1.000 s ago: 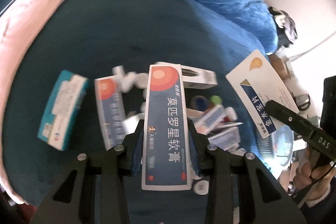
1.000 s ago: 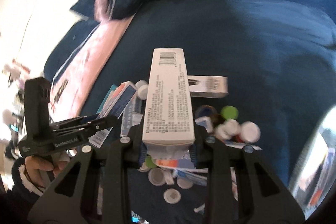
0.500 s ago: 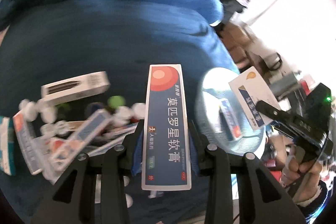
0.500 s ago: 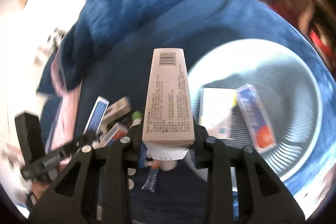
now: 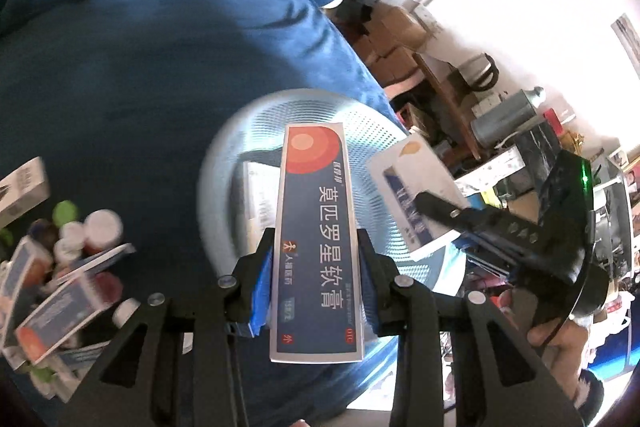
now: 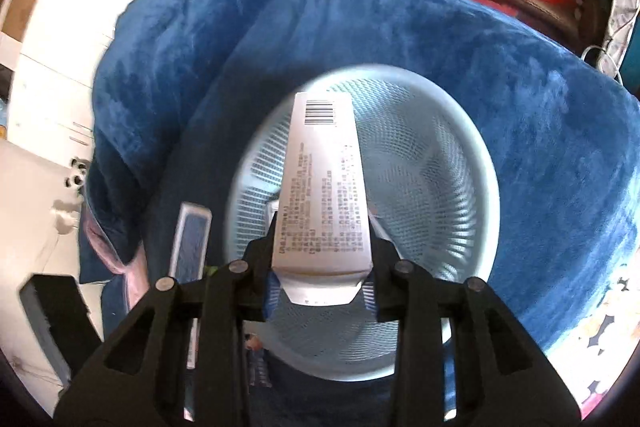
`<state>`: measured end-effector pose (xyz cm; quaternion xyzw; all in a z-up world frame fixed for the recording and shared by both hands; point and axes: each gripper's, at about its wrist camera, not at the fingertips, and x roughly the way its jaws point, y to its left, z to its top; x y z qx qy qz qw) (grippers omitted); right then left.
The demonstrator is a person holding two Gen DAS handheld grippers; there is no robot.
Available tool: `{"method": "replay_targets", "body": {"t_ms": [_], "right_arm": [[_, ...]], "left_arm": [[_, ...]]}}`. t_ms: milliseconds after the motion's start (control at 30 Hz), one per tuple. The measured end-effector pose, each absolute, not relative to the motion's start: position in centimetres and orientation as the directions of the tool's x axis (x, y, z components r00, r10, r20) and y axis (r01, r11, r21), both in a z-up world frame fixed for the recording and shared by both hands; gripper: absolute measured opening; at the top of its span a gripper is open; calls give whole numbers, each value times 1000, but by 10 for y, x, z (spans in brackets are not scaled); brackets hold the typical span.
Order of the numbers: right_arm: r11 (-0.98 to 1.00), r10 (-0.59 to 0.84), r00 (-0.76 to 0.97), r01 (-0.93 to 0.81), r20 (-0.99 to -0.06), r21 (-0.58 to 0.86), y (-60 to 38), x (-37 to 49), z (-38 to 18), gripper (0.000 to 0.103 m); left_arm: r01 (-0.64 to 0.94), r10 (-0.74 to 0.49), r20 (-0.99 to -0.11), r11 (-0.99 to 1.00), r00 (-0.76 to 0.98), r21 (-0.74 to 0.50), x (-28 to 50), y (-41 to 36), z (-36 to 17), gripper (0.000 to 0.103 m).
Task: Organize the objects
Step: 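Carry both boxes to the basket and release them inside, then withdraw both grippers from the basket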
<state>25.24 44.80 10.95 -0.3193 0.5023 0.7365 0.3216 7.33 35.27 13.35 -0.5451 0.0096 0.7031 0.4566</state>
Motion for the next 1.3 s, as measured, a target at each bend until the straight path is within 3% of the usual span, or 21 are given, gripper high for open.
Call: {"method": "replay_targets", "body": {"t_ms": [33, 67, 133, 200, 233, 533, 700, 967, 1300], "right_arm": [[-288, 175, -537, -829, -825, 478, 450, 254, 108, 36], [-289, 203, -485, -860, -850, 422, 451, 257, 108, 40], [-290, 258, -423, -892, -869, 348, 452, 258, 112, 54], [-284, 270, -445, -884, -854, 371, 452, 263, 116, 74], [-280, 273, -451, -882, -850, 379, 453, 265, 116, 78], [-260, 284, -432, -894, -856, 365, 457, 272, 112, 81], [-305, 256, -417, -891, -872, 336, 452, 260, 110, 96], [-405, 234, -144, -914, -961, 39, 438, 227, 84, 100], [-478, 254, 18, -867, -967, -142, 431, 212, 67, 103]], "left_arm": [[-654, 624, -781, -586, 13, -479, 75, 361, 129, 62], [-650, 619, -785, -591, 14, -477, 75, 367, 125, 88], [-642, 620, -785, -603, -3, -473, 76, 369, 120, 99], [-645, 606, -795, -619, -28, -449, 77, 368, 119, 101], [-647, 593, -804, -629, -41, -431, 76, 367, 117, 102], [-648, 531, -837, -685, -132, -333, 73, 353, 119, 102], [-636, 511, -848, -703, -141, -318, 69, 348, 115, 102], [-617, 493, -860, -720, -134, -317, 62, 338, 105, 102], [-615, 489, -864, -720, -120, -322, 61, 335, 100, 102]]}}
